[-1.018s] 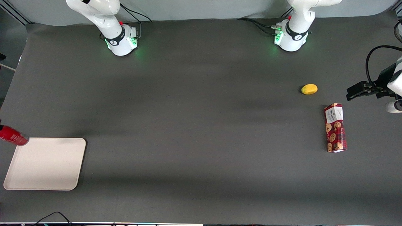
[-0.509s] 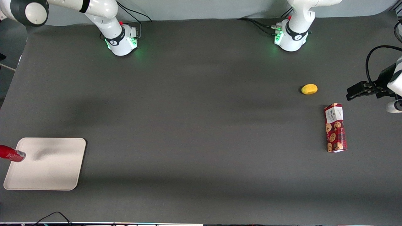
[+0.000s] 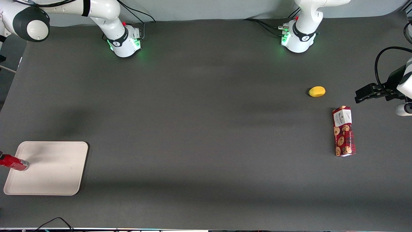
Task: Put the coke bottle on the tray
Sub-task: 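Lower the bottle onto the tray and open the right gripper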
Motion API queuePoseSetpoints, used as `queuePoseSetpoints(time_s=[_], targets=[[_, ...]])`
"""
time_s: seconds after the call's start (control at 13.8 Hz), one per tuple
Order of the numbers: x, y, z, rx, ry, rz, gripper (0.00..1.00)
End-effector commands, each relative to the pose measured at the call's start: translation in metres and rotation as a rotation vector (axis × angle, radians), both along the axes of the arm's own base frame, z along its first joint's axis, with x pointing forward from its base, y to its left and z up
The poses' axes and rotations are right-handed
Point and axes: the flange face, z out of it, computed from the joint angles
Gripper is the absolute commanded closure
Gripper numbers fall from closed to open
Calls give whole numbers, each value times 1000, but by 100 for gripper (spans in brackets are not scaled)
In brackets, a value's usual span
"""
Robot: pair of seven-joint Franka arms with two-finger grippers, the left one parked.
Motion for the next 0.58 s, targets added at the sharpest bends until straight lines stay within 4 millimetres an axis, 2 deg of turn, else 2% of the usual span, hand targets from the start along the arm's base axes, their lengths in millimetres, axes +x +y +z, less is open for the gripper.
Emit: queuePoseSetpoints(time_s=[0.0,0.15,0.22,0.29,0.36,0.44,0.51], targets=[[1,-9,3,-4,-18,25,100],[1,-10,3,-5,-17,24,100],[1,-9,2,-2,-15,24,54],[1,-9,1,-1,-15,21,49],[1,-9,2,0,-15,22,10],[1,-8,5,-2,-19,19,0],[1,-8,10,-5,-25,14,0]])
